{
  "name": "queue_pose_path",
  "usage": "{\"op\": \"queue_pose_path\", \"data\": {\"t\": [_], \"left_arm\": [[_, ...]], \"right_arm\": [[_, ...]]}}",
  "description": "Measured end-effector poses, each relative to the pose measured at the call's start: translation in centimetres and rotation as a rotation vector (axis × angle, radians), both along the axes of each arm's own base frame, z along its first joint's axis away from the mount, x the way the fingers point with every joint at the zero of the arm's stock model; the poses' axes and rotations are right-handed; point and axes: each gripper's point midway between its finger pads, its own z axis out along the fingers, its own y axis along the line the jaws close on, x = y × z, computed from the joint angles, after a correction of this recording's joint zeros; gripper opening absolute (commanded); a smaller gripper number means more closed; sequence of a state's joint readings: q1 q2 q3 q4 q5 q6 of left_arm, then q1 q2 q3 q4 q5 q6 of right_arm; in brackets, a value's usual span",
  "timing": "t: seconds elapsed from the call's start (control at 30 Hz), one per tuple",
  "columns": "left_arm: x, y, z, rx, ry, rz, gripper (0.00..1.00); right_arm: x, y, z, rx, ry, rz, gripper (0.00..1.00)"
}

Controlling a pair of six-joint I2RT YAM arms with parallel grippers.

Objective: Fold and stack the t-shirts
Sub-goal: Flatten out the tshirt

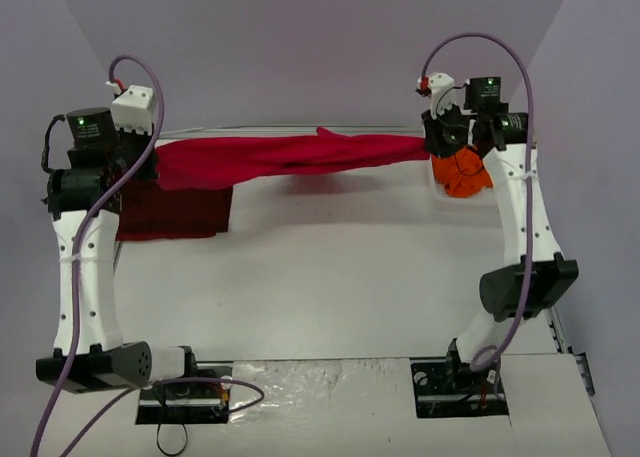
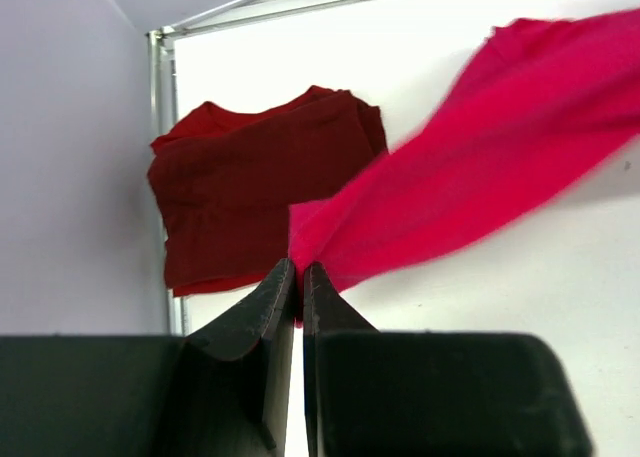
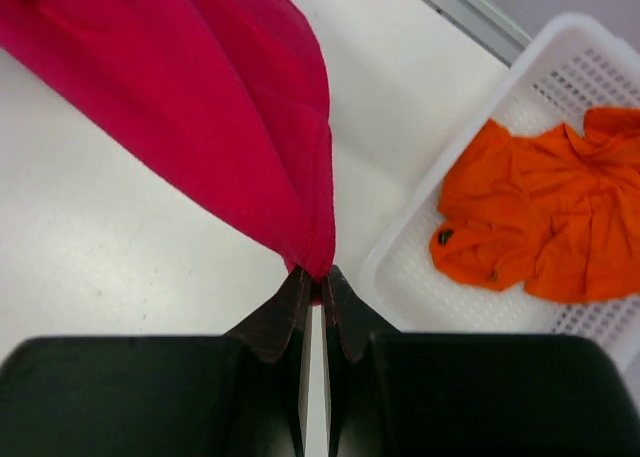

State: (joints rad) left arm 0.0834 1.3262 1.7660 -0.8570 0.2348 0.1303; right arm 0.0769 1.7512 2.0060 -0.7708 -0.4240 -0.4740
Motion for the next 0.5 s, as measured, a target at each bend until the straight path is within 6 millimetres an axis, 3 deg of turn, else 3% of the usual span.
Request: {"op": "queue_pose_path", "data": {"t": [0.07,0.13,0.23,0.33,0.47,0.5], "left_arm": [[-1.8,0.4,-0.2,0.023,-0.013,0.015,0.04],[-2.9,0.6,-0.5,0.037,-0.015,0.022,0.09],[-3.2,0.6,-1.5,0.038,0.005,0.022,0.14],[-2.6,0.5,-3.3,0.031,0.051,0.018,0.15],[-2.5,0.2,-5.8,0.015,0.109,0.0,0.16],[-2.5,0.1,-6.3,0.011,0.121,-0.006,0.11]], "right_arm": [[-2.6,-0.9,0.7,-0.015,-0.014,-0.019,0.0],[-3.9,-1.8,1.6,-0.025,-0.038,-0.036,0.0],[-4.0,-3.7,2.4,-0.034,-0.066,-0.08,0.0],[-3.8,-5.0,1.9,-0.042,-0.056,-0.115,0.0],[-3.9,-5.4,0.9,-0.045,-0.03,-0.123,0.0],[-4.0,-5.4,0.6,-0.045,-0.023,-0.122,0.0]]}}
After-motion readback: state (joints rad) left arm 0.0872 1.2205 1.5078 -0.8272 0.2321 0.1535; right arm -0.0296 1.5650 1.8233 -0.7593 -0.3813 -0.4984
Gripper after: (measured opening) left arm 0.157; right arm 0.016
